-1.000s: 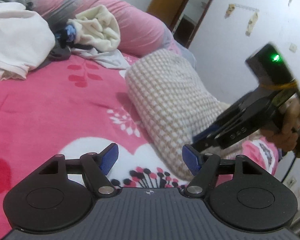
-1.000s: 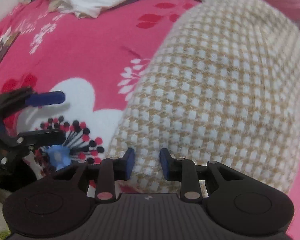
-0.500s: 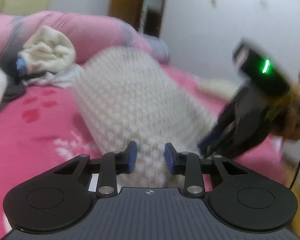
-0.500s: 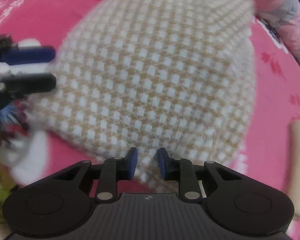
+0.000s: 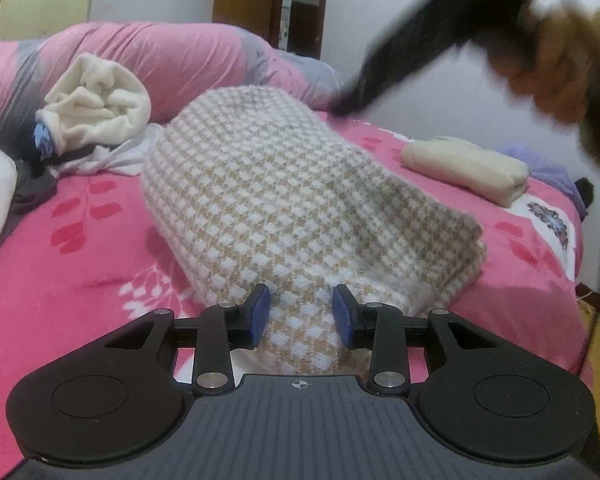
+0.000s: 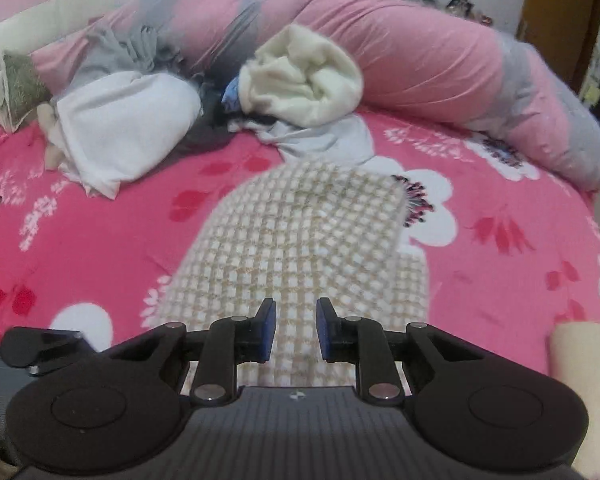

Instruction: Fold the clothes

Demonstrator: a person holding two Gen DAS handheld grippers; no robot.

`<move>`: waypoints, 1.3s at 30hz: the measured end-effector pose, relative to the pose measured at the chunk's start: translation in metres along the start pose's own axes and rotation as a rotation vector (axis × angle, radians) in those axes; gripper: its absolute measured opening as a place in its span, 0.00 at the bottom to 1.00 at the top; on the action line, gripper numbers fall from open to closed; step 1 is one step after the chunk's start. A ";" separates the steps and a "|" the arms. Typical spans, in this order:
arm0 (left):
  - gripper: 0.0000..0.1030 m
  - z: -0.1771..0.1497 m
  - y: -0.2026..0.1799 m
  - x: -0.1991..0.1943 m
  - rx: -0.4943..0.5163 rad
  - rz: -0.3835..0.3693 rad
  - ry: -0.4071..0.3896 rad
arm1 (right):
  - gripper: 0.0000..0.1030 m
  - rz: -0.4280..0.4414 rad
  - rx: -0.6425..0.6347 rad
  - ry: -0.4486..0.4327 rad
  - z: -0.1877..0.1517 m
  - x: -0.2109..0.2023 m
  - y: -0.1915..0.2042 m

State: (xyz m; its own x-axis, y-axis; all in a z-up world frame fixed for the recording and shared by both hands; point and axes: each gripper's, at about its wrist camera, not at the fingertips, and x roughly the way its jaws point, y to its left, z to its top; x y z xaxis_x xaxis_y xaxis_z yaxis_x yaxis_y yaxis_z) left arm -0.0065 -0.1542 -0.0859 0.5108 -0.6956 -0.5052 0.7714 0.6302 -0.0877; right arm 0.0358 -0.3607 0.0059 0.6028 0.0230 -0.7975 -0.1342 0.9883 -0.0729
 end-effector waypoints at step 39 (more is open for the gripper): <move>0.39 0.000 0.012 0.029 -0.040 -0.070 -0.119 | 0.11 -0.114 -0.070 0.159 0.092 0.167 0.024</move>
State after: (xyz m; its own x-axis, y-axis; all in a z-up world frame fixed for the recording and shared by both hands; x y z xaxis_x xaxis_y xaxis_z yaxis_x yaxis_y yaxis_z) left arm 0.0180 -0.1667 -0.1022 0.4997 -0.7728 -0.3911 0.7922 0.5904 -0.1545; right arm 0.2051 -0.3193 -0.0739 0.4863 -0.1180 -0.8658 -0.1300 0.9700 -0.2052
